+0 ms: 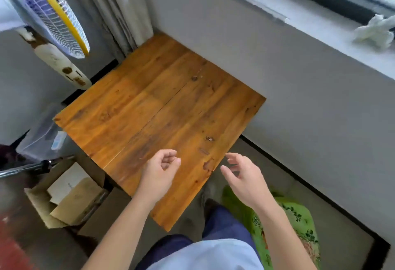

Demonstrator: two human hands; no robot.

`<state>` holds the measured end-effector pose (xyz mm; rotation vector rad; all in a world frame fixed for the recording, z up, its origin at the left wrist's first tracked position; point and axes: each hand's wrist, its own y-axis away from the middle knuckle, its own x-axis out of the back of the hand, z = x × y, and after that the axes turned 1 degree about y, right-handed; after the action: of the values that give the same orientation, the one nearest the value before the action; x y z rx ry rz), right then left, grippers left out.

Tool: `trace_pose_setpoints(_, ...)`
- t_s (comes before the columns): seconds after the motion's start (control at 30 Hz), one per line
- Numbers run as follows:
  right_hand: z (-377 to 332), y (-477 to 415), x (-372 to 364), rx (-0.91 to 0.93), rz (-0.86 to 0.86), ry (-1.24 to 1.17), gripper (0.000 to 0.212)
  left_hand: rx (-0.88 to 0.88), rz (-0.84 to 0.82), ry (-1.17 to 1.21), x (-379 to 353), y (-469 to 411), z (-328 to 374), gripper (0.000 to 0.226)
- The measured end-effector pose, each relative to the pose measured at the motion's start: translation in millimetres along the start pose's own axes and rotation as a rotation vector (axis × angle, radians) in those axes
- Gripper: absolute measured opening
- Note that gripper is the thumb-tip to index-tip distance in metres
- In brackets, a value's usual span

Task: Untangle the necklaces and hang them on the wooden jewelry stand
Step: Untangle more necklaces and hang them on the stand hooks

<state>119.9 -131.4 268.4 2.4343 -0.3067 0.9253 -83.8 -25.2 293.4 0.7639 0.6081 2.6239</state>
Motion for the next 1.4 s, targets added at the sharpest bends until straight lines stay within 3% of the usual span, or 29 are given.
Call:
trace_pose_setpoints(0.13,17.2,-73.7,-1.8,-0.051,-0.125,0.064,0.044,0.182,-0.043,-0.001,-34.6,-58.9,-1.9,0.025)
trace_pose_setpoints(0.37,29.8,-163.1,-19.6,-0.048,-0.182,0.114,0.041,0.196,-0.116,-0.151,-78.6,-143.8,-13.5,0.034)
trace_pose_setpoints(0.67,92.7,-197.7,-108.0,0.022,0.041,0.102,0.034,-0.058,-0.106,-0.165,-125.3,-205.5,-92.8,0.031)
trace_pose_setpoints(0.93,116.0,-204.0,-132.6,0.178,0.249,0.102,0.019,-0.234,0.012,-0.335,-141.8,-211.9,-118.5,0.030)
trace_pose_setpoints(1.2,121.9,-208.5,-135.0,0.151,0.279,-0.057,0.017,-0.236,0.207,-0.410,-172.4,-212.8,-112.0,0.017)
trace_pose_setpoints(1.4,119.3,-211.3,-127.4,0.088,0.230,-0.147,0.011,-0.246,0.198,-0.485,-174.3,-213.0,-113.4,0.010)
